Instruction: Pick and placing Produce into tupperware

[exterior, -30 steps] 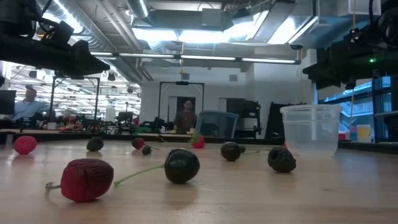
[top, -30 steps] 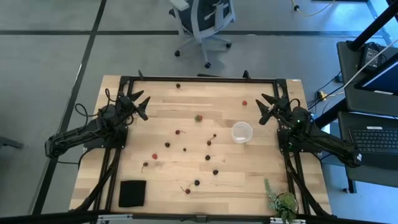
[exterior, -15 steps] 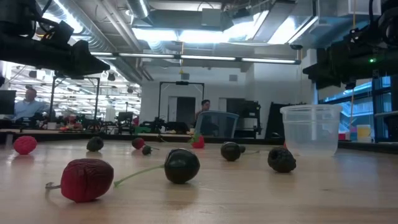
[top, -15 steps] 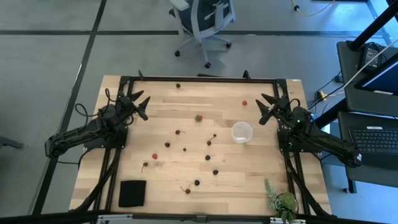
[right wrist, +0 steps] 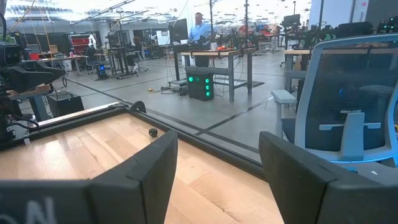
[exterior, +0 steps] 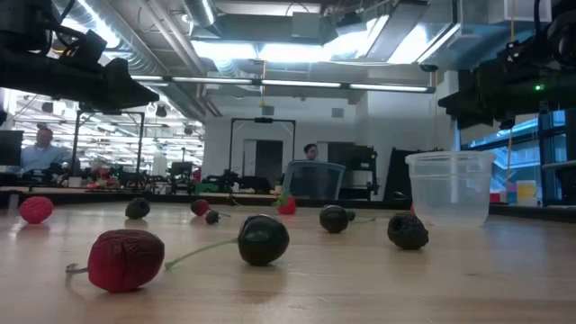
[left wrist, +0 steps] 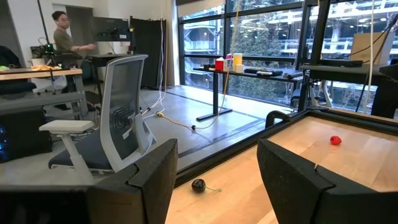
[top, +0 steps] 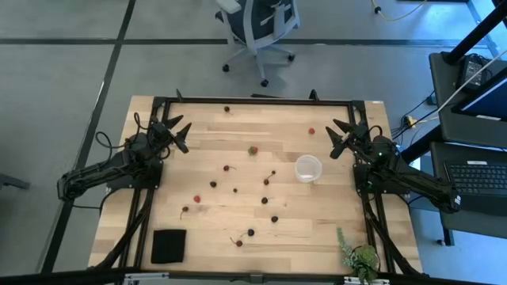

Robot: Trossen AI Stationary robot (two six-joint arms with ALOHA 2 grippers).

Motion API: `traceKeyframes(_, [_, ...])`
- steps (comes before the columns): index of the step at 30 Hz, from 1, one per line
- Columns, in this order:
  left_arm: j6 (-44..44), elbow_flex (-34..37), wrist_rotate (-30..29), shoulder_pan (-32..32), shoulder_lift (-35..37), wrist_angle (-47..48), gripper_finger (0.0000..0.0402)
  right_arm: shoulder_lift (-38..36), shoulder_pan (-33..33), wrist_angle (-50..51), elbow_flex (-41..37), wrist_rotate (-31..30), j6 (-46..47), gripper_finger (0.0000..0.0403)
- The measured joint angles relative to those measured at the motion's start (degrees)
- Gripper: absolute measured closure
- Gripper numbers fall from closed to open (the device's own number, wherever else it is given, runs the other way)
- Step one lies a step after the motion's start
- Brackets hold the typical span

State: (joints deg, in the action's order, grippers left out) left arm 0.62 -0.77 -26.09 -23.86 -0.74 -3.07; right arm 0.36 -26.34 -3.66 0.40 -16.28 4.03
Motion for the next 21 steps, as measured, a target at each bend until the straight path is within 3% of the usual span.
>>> traceKeyframes(15, [0.00, 0.00, 0.00, 0.00, -0.01, 0.01, 0.0188, 0.00, 0.01, 0.00, 0.01, -0.01, 0.24, 0.0176])
traceKeyframes(21, [0.00, 0.00, 0.00, -0.02, 0.00, 0.02, 0.0188, 0.00, 0.01, -0.01, 0.00, 0.01, 6.72, 0.0176])
